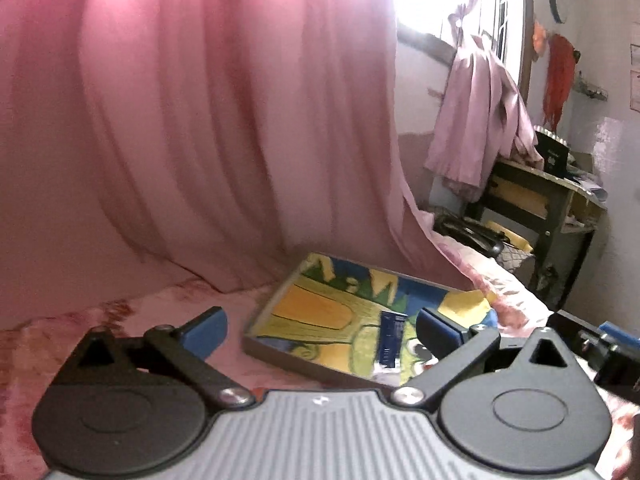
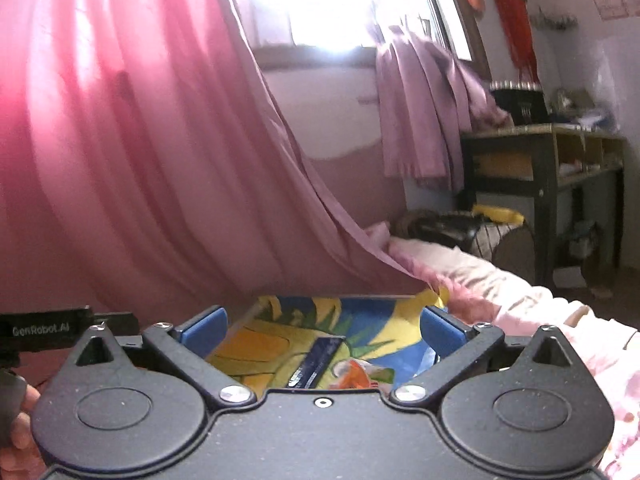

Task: Organize snacks
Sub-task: 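Withdraw both tools from the tray back toward the snack pile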

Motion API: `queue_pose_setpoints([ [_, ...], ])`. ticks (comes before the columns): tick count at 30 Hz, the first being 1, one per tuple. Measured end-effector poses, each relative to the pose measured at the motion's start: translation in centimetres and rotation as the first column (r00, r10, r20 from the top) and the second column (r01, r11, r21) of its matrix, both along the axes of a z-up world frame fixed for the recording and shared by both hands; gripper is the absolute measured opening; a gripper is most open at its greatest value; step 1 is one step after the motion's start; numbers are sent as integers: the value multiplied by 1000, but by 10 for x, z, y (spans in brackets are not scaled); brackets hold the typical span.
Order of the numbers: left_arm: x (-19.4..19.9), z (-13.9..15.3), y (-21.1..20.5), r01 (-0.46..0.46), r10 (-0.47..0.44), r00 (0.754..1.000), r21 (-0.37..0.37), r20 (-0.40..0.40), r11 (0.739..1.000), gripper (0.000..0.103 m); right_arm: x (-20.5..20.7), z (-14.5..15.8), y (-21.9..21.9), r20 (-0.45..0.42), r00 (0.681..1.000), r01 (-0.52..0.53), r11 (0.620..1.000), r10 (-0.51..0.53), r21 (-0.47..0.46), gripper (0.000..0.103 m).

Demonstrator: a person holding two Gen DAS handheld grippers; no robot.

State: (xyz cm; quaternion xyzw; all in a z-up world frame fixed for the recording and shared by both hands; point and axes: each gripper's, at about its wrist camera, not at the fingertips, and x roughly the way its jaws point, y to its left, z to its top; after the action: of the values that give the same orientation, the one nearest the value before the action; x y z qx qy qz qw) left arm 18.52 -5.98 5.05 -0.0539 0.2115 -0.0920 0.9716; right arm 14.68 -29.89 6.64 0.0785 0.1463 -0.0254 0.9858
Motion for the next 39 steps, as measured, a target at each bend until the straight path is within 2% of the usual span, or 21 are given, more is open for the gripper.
queue_pose_setpoints([
  [5, -47, 5, 23, -84, 82, 994, 22, 77, 996, 103, -36, 7, 14, 29, 999, -17, 999, 16, 27, 102],
  [14, -107, -4, 54, -139, 136, 987, 29, 89, 990, 103, -92, 6, 33, 30, 999, -17, 997, 15, 76, 102],
  [18, -124, -13, 62, -140, 137, 989, 56, 57, 989, 103, -106, 2, 43, -5, 1000, -23, 997, 23, 80, 102],
  [22, -130, -23, 69, -164, 167, 986, 122, -13, 979, 103, -114, -4, 54, -67, 997, -34, 997, 39, 70, 102],
  [26, -137, -31, 78, -187, 198, 977, 129, -73, 974, 103, -115, -11, 66, -138, 990, -38, 999, 42, 32, 102],
  [39, -140, -45, 65, -107, 144, 978, 227, -152, 968, 103, -107, -29, 78, -293, 955, -41, 999, 39, -1, 102],
])
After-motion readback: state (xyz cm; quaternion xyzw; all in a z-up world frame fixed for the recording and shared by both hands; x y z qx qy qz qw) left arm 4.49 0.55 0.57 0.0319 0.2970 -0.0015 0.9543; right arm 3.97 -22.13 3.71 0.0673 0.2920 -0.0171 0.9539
